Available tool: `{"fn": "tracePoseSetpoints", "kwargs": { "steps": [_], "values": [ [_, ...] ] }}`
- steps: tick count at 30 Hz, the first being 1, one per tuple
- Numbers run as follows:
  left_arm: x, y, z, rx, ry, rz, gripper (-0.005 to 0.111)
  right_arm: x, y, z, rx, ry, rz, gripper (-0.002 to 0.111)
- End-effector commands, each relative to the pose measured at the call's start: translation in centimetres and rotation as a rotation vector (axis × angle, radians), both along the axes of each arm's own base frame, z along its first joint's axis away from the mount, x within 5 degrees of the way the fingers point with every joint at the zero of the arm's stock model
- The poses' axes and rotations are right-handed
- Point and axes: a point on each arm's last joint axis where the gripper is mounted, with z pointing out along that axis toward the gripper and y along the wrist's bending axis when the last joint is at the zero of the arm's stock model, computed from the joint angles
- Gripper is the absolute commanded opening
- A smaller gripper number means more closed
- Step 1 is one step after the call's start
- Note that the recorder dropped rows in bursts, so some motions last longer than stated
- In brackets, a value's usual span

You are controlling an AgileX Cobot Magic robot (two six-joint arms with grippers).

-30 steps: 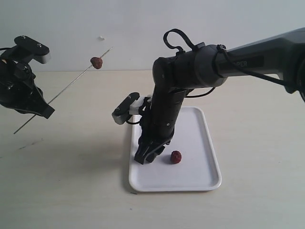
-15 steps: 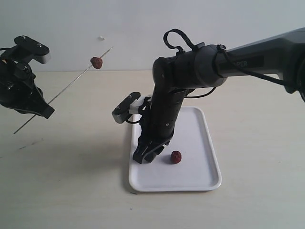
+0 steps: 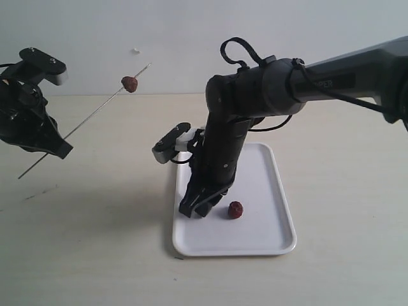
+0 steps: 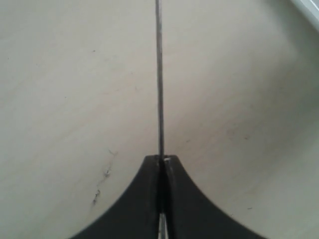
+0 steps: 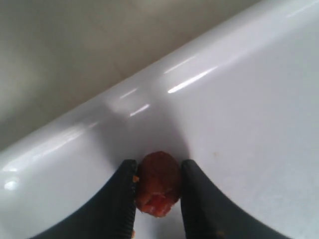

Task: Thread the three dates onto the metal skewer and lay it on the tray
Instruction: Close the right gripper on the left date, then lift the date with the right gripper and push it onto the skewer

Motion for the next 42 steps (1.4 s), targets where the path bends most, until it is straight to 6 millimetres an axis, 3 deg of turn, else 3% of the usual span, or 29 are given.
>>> {"fn": "tracePoseSetpoints", "kwargs": {
  "steps": [1, 8, 12, 15, 23, 27, 33, 42],
  "values": [
    [0.1, 0.0, 0.5, -0.009, -0.031, -0.01, 0.0, 0.6, -2.7, 2.8, 0.037, 0.015, -0.085, 0.03],
    [0.7, -0.5, 0.0, 0.0, -0.087, -0.123, 0.0, 2.5, -8.6, 7.2, 0.284, 0.042, -0.21, 0.03],
    [1.6, -1.2, -1.0, -0.017, -0.144, -0.221, 0.0, 3.3, -11.4, 9.9, 0.461, 0.109, -0.226, 0.03],
    [2.2, -1.6, -2.2, -0.013, -0.176, -0.296, 0.0, 4.6, -13.1, 11.8, 0.628, 0.041, -0.264, 0.03],
    [3.3, -2.5, -4.6, -0.037, -0.24, -0.399, 0.0, 5.7, -17.3, 13.1, 0.738, -0.032, -0.367, 0.03],
    [3.2, -3.7, -5.4, -0.071, -0.283, -0.478, 0.0, 6.1, -18.2, 13.5, 0.83, -0.04, -0.422, 0.03],
    [2.9, -5.1, -5.8, -0.073, -0.306, -0.552, 0.0, 6.4, -18.2, 12.7, 0.833, -0.017, -0.439, 0.03],
    [2.7, -5.7, -5.6, -0.149, -0.292, -0.526, 0.0, 7.2, -17.7, 12.7, 0.986, -0.012, -0.476, 0.03]
  ]
}}
